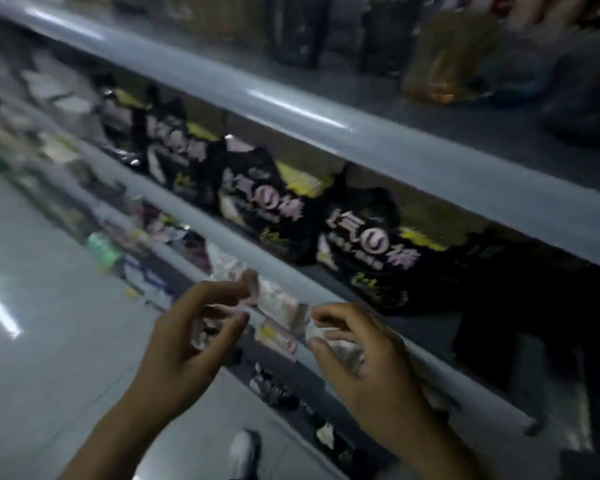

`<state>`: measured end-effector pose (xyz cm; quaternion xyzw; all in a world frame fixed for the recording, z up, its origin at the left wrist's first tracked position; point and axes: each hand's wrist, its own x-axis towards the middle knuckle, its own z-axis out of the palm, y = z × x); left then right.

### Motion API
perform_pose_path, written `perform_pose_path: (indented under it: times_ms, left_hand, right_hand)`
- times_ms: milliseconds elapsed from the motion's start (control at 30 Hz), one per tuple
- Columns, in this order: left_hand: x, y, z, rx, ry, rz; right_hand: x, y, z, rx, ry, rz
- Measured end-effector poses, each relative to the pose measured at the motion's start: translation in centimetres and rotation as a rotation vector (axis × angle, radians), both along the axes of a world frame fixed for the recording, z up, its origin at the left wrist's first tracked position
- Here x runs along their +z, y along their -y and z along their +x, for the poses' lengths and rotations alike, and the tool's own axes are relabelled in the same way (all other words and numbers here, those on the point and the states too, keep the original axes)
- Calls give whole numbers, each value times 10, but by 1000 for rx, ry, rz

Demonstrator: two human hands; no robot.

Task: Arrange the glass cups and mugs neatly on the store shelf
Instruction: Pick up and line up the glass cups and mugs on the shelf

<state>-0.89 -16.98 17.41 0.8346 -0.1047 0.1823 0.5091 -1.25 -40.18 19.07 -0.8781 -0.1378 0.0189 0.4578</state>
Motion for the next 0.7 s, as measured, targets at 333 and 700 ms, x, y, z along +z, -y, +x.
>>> perform_pose_path:
  times_ms: [333, 700]
  left_hand:
    - [-100, -176, -42, 331, -317, -107]
    - [-123, -449, -50, 571, -362, -175]
  right_hand:
    - [-124, -197, 27, 32, -253, 68]
    - [-115, -500, 71, 257, -155, -31]
